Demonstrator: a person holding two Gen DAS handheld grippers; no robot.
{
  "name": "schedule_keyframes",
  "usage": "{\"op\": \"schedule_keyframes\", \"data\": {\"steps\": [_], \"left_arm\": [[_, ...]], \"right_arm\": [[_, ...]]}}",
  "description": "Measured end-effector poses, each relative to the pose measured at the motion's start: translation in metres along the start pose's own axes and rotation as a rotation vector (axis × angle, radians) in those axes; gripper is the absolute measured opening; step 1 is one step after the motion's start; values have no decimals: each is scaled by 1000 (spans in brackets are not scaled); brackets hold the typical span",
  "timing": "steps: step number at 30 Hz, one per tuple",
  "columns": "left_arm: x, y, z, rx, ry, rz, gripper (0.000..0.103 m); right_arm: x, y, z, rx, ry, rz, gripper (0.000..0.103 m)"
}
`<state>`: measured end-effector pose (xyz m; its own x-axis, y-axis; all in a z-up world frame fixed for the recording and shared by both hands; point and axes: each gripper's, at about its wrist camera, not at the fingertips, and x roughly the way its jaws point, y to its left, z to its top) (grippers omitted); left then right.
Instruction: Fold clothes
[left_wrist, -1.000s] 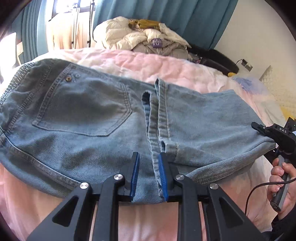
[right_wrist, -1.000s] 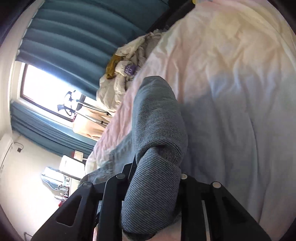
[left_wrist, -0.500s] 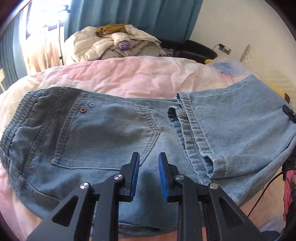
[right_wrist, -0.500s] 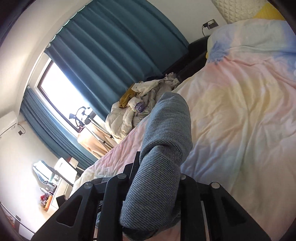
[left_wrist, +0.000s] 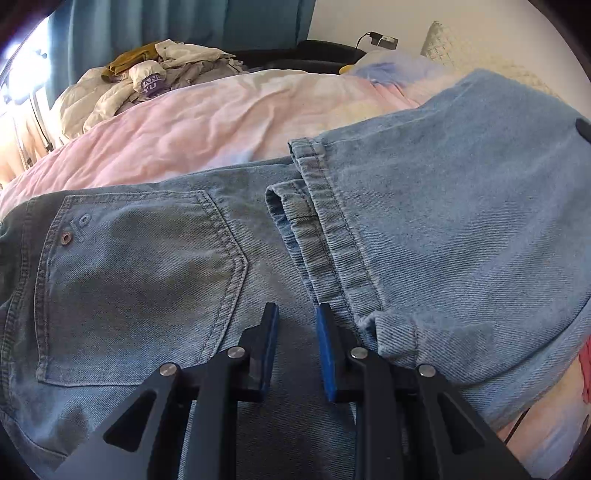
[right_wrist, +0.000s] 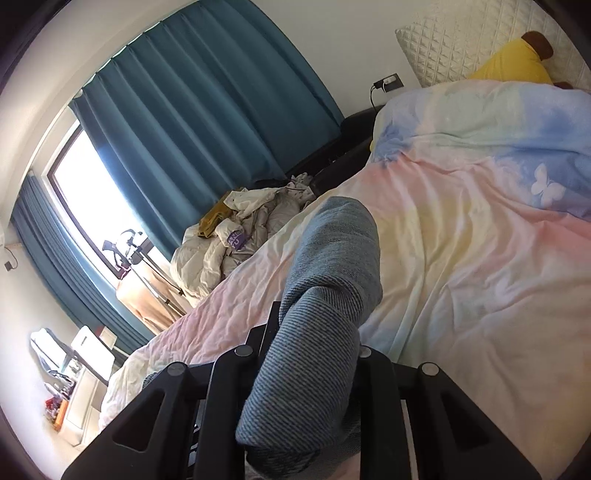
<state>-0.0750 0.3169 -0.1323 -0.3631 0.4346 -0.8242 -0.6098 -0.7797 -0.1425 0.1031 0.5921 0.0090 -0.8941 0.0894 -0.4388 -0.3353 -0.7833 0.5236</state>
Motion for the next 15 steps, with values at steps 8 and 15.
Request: {"op": "schedule_keyframes", "data": {"steps": [8, 15], "left_arm": [[-85, 75, -1, -70, -83, 72, 22], [-164, 150, -26, -188, -172, 129, 22]], "right_arm": [[14, 116, -31, -119, -109, -41, 19], [39, 229, -83, -262, -141, -12, 19]]}}
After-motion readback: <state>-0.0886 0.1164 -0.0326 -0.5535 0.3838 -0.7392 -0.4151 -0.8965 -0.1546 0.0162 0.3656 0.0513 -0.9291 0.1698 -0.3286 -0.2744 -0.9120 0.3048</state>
